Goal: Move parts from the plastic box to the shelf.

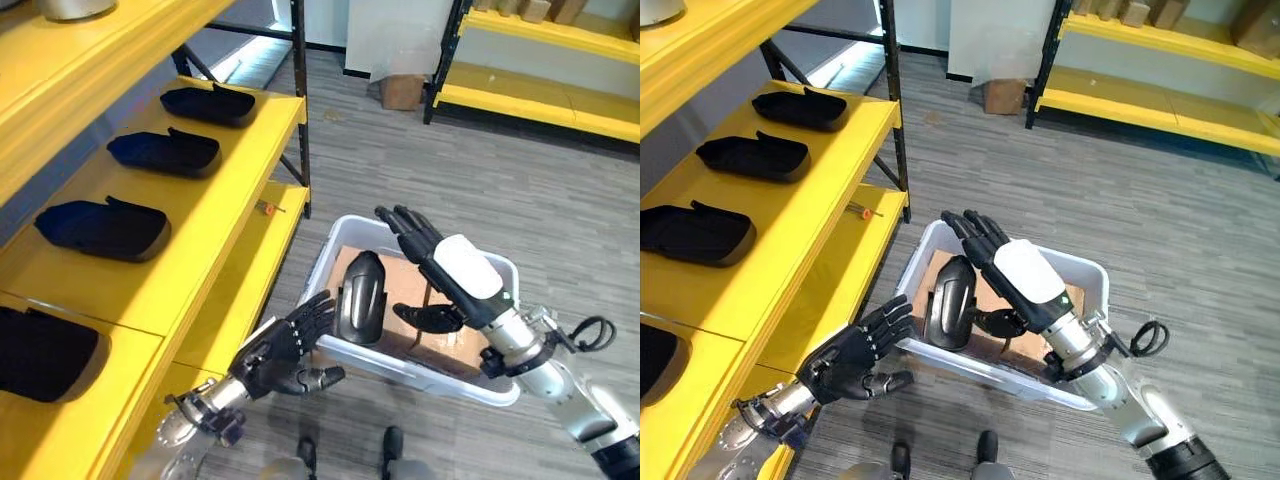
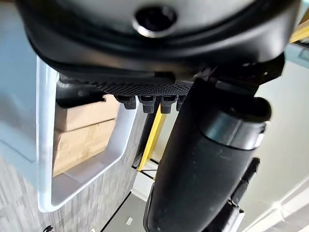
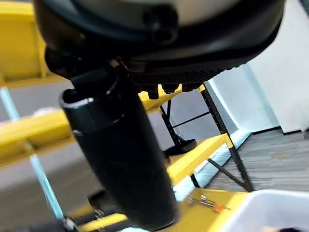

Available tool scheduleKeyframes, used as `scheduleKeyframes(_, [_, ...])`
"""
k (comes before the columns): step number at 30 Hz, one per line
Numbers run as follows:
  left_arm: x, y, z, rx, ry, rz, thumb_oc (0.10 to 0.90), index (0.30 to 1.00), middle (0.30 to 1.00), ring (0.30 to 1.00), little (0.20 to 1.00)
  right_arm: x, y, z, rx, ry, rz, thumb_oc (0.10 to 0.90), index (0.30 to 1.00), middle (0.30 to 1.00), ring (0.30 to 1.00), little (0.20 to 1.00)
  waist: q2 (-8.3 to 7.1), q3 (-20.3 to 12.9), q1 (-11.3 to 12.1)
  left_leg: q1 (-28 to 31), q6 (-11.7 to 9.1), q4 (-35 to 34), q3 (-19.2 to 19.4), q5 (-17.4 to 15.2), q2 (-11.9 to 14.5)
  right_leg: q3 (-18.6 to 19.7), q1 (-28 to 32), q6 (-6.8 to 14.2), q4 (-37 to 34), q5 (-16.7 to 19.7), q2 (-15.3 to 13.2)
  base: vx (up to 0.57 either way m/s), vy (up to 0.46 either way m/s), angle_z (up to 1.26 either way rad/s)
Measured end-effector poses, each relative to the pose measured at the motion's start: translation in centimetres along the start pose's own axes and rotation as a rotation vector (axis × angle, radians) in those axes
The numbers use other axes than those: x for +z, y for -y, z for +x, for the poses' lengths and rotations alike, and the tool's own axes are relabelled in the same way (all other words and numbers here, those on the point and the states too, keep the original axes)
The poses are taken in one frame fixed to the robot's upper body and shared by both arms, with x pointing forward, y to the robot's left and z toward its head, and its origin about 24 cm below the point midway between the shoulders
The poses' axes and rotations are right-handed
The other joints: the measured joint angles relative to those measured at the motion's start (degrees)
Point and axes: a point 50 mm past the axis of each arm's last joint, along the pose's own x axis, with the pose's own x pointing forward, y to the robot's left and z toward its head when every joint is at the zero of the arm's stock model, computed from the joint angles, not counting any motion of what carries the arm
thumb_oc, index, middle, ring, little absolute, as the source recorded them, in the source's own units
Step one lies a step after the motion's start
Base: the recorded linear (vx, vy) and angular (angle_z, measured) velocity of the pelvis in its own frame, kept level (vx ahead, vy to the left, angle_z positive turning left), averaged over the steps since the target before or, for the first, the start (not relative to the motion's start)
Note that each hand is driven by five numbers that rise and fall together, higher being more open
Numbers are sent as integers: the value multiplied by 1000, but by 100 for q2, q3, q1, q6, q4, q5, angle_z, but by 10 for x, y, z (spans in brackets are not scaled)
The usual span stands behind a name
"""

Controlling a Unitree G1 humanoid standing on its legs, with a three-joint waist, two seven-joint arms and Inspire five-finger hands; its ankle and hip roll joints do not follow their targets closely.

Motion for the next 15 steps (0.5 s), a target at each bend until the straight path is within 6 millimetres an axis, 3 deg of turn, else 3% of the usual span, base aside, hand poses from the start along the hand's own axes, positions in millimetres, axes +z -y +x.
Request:
scheduleKeyframes(3, [0, 3, 4, -14, 10, -34, 900, 1000, 1000, 1000, 1000, -6, 3, -5, 53, -13, -57, 900, 1000, 1000, 1000, 1000, 84, -7, -65, -1, -194, -147, -97, 109, 301, -54, -37, -184, 0, -97, 316, 100, -102, 9])
scheduleKeyframes(5, [-1, 4, 5, -24, 6, -41, 900, 1000, 1000, 1000, 1000, -18, -3, -5, 103, -29, -116, 900, 1000, 1000, 1000, 1000, 266, 66, 10, -273, -231, -54, -207, 101, 372, -122, -313, -225, 317, -261, 339, -156, -267, 18])
scheduleKeyframes(7, [10, -4, 7, -38, 26, -37, 900, 1000, 1000, 1000, 1000, -34, -2, 18, 154, 12, -236, 900, 1000, 1000, 1000, 1000, 320, 287, 55, -928, -252, 344, -316, 112, 398, -121, -1007, -246, 842, -354, 363, -330, -206, 19])
scheduleKeyframes(8, [31, -10, 26, -106, 50, 22, 900, 1000, 1000, 1000, 1000, -53, 8, 34, 164, -12, -374, 900, 1000, 1000, 1000, 1000, 301, 656, 195, -1566, -305, 567, -484, 267, 396, -238, -1630, -301, 1115, -365, 360, -227, -142, 39])
scheduleKeyframes(9, [43, -10, 36, -131, 84, 48, 900, 1000, 1000, 1000, 1000, -62, 13, 37, 168, -46, -431, 900, 1000, 1000, 1000, 1000, 354, 963, 367, -1721, -313, 529, -500, 376, 405, -273, -1799, -430, 1159, -278, 377, -185, -135, 36])
scheduleKeyframes(11, [55, -11, 43, -144, 121, 71, 900, 1000, 1000, 1000, 1000, -73, 15, 41, 180, -91, -484, 900, 1000, 1000, 1000, 1000, 404, 1456, 624, -1793, -367, 489, -568, 473, 446, -296, -1900, -497, 1203, -232, 433, -86, -101, 6])
scheduleKeyframes(15, [47, -14, 38, -123, 90, 54, 900, 1000, 1000, 1000, 1000, -80, -14, 30, 258, -106, -501, 900, 1000, 1000, 1000, 1000, 408, 1551, 727, -1894, -407, 470, -709, 503, 482, -459, -1940, -534, 1247, -307, 451, -33, -114, 18])
